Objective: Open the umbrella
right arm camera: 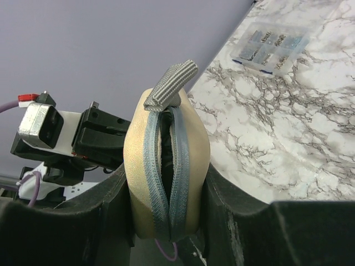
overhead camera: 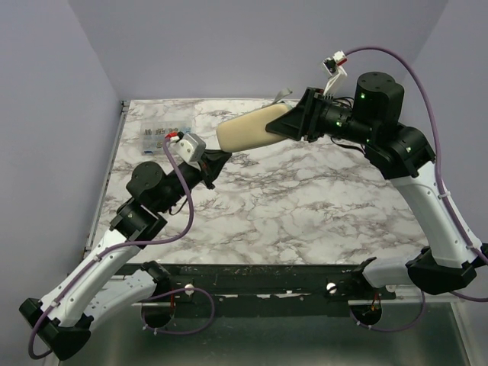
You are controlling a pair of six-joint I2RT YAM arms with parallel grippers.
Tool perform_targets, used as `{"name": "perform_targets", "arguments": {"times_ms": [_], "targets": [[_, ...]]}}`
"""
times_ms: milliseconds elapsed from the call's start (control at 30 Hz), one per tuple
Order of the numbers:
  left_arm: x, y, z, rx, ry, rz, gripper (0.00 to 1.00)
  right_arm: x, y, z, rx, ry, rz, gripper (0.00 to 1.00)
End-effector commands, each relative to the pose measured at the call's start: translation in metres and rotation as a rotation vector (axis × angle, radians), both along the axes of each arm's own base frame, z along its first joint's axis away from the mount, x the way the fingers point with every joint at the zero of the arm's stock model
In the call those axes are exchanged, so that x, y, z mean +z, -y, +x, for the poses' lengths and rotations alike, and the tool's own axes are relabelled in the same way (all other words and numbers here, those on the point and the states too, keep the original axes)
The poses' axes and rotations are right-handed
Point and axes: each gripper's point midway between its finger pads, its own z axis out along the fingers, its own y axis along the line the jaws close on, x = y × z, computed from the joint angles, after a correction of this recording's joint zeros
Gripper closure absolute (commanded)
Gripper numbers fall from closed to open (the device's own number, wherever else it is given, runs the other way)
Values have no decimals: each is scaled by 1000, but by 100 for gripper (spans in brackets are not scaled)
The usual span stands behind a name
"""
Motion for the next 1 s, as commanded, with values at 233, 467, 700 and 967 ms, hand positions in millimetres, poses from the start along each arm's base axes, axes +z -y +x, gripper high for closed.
{"name": "perform_targets", "arguments": {"times_ms": [233, 467, 700, 967], "targets": [[11, -29, 2, 123, 73, 76, 100, 11, 5, -20, 61, 67, 5, 99], [4, -37, -2, 118, 105, 220, 100, 1, -1, -38, 210, 79, -55, 99], [-5, -46, -14, 95, 123, 339, 100, -31, -9, -60, 396, -21, -117, 99], [-13, -43, -34, 1, 94, 375, 100, -62, -16, -63, 475, -129, -160, 99]]}}
